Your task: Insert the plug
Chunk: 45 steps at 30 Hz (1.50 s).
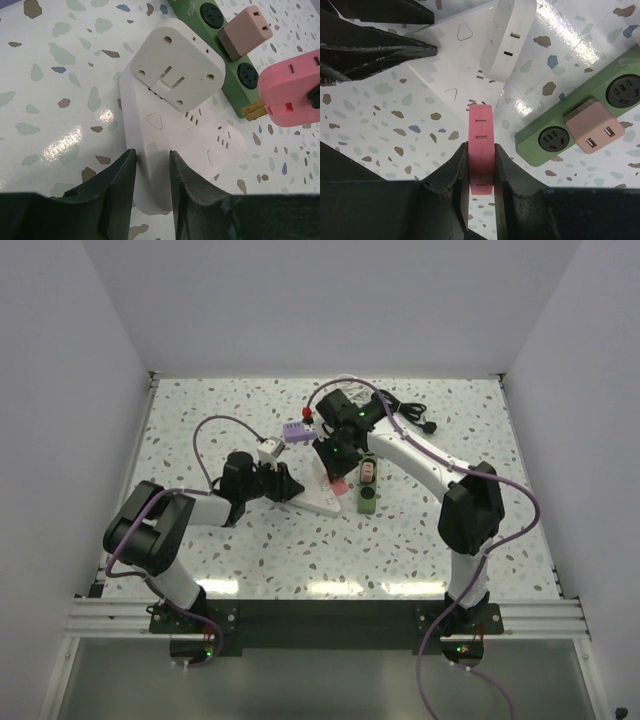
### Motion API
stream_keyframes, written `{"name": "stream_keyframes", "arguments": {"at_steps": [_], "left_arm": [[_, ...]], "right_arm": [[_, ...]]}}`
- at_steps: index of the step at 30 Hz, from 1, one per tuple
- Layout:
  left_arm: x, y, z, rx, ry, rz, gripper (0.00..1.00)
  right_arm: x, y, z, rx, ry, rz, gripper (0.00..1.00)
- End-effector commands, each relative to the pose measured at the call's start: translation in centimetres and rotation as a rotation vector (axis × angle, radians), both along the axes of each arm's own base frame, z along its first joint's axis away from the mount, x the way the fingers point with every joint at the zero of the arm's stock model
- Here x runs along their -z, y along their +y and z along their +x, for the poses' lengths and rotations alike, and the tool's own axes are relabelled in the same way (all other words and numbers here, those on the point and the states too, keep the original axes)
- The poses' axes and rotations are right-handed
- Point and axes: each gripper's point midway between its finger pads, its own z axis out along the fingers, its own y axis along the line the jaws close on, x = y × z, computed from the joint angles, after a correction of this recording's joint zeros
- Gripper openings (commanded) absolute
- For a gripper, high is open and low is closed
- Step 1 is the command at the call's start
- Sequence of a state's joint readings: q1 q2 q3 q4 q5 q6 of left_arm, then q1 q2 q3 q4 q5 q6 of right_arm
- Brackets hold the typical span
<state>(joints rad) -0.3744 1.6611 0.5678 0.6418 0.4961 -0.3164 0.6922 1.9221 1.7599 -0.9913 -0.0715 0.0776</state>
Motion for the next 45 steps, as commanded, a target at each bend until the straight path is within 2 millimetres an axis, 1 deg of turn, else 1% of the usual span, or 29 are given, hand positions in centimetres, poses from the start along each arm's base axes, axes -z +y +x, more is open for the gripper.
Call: {"name": "stream_keyframes", "arguments": {"at_steps": [1, 7, 8, 10, 11, 14, 15, 23, 32, 38, 45], "left_arm": [[0.2, -0.3, -0.3, 0.04, -0.016, 0.021, 0.36], [0.3, -0.3, -0.3, 0.038, -0.014, 0.025, 0.35], [0.3, -0.3, -0.3, 0.04, -0.016, 0.025, 0.34], [0.2, -0.3, -0.4, 0.04, -0.016, 0.025, 0.34], [0.2, -0.3, -0.4, 0.04, -0.016, 0.025, 0.34], [0.1, -0.3, -0.4, 0.041, -0.018, 0.024, 0.33], [0.2, -0.3, -0.5, 0.046, -0.014, 0.024, 0.33], [0.0, -0.4, -0.7, 0.051, -0.021, 0.017, 0.31], [-0.2, -0.4, -0.7, 0.055, -0.025, 0.013, 0.3], [-0.2, -0.4, -0.7, 0.059, -0.026, 0.011, 0.29], [-0.3, -0.5, -0.8, 0.063, -0.029, 0.009, 0.28]], "right_arm": [[0.6, -0.4, -1.4, -0.021, 0.065, -0.009, 0.0], [2.1, -0.1, -2.2, -0.003, 0.119, 0.01, 0.0], [2.5, -0.1, -2.6, -0.003, 0.134, 0.008, 0.0], [2.7, 0.0, -2.8, 0.008, 0.141, 0.025, 0.0], [3.1, 0.0, -3.2, 0.008, 0.161, 0.027, 0.0], [3.5, 0.1, -3.2, 0.026, 0.165, 0.034, 0.0], [3.7, 0.1, -3.1, 0.033, 0.165, 0.027, 0.0], [3.5, 0.6, -2.1, 0.064, 0.144, 0.031, 0.0], [3.5, 0.5, -1.3, 0.085, 0.117, 0.017, 0.0], [4.1, 0.2, -1.1, 0.091, 0.124, -0.014, 0.0], [4.4, 0.1, -0.8, 0.112, 0.111, -0.022, 0.0]]}}
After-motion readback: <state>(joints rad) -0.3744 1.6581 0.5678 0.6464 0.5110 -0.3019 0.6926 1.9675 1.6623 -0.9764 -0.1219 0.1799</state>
